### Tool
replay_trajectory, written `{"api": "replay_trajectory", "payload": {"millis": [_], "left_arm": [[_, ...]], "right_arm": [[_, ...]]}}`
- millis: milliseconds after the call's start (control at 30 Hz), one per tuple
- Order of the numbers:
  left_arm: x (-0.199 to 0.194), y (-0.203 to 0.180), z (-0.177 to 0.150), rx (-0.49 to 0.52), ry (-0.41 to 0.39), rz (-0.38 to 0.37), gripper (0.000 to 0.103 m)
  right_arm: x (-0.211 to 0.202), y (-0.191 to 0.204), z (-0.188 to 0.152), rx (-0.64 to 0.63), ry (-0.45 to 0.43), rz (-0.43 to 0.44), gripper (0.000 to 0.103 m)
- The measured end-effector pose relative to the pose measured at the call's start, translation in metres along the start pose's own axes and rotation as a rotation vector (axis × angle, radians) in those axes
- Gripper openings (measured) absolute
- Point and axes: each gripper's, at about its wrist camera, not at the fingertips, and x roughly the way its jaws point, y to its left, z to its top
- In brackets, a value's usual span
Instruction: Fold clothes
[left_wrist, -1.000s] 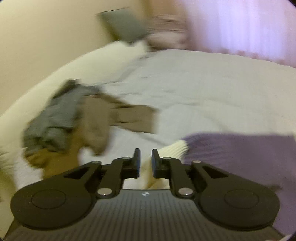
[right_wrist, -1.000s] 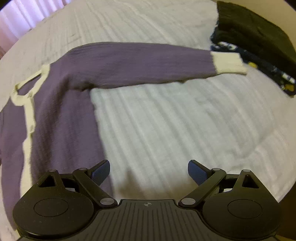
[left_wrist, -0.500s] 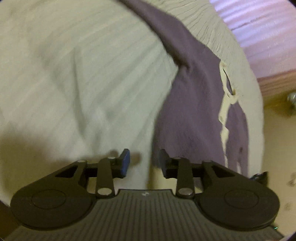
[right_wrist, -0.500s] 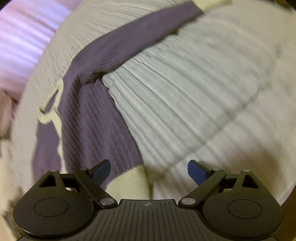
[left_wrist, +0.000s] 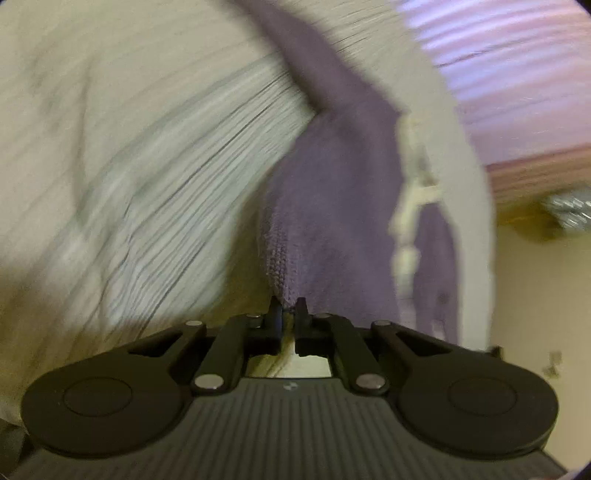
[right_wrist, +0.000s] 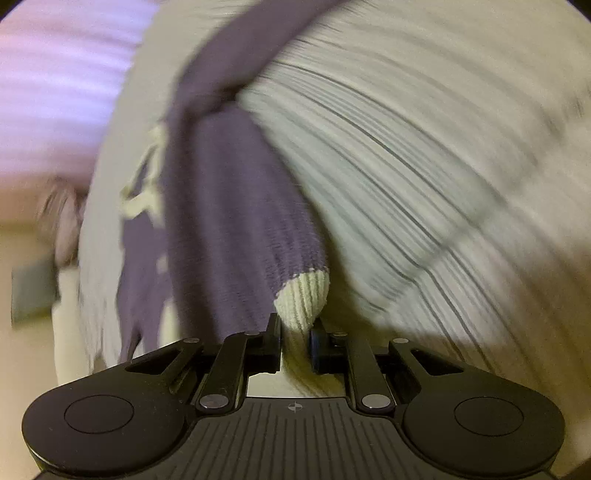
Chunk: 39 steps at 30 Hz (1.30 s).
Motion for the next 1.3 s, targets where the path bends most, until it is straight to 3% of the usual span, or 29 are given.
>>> {"api": "replay_trajectory", "payload": {"millis": [133,233,267,333,400,600,733,800,900,1033,1100,1200,1300], "left_arm": [[0.002,-0.046,0.039,0.106,-0.019,0.014,0.004],[0.01,-0.079,0.068,0.18,-0.03,0.034,0.023],[0.012,-0.09,0.078,0.205,-0.034,0.041,0.027],[0.046,-0.097,0.088,0.237,-0.017,0.126,0.026],[0.064,-0.095,0.078,0.291,0.005,0.206,0.026],[0.03,-0.061,0.013,0.426,0.038,0.348,0.031],[0.015,-0.059,-0.052,0.578,0.127,0.402,0.035],[0.017,-0.067,-0.077,0.69,0.157,0.406,0.041],[0.031,-0.077,-0.097,0.811,0.139,0.434,0.043],[0.049,-0.085,-0.095,0.823,0.083,0.433,0.047],[0.056,-0.086,-0.091,0.816,0.064,0.426,0.048],[0.069,-0.088,-0.087,0.836,0.05,0.433,0.047],[0.073,-0.09,-0.084,0.82,0.042,0.419,0.033]], "right_arm": [[-0.053,0.052,0.027,-0.112,0.038,0.008,0.012],[-0.069,0.092,0.053,-0.185,-0.01,0.032,0.016],[-0.062,0.096,0.059,-0.164,-0.037,0.057,0.026],[-0.042,0.105,0.077,-0.15,-0.121,0.037,0.084],[-0.024,0.112,0.08,-0.234,-0.176,-0.092,0.085],[-0.029,0.089,0.027,-0.525,-0.168,-0.225,0.085],[-0.034,0.055,-0.033,-0.652,-0.081,-0.326,0.085],[-0.028,0.053,-0.065,-0.798,-0.017,-0.374,0.085],[-0.013,0.051,-0.11,-1.033,0.018,-0.439,0.085],[0.004,0.047,-0.134,-1.152,-0.071,-0.473,0.085],[0.013,0.047,-0.132,-1.151,-0.138,-0.491,0.085],[0.02,0.04,-0.122,-1.142,-0.15,-0.529,0.061],[0.021,0.036,-0.114,-1.12,-0.152,-0.529,0.06]]}}
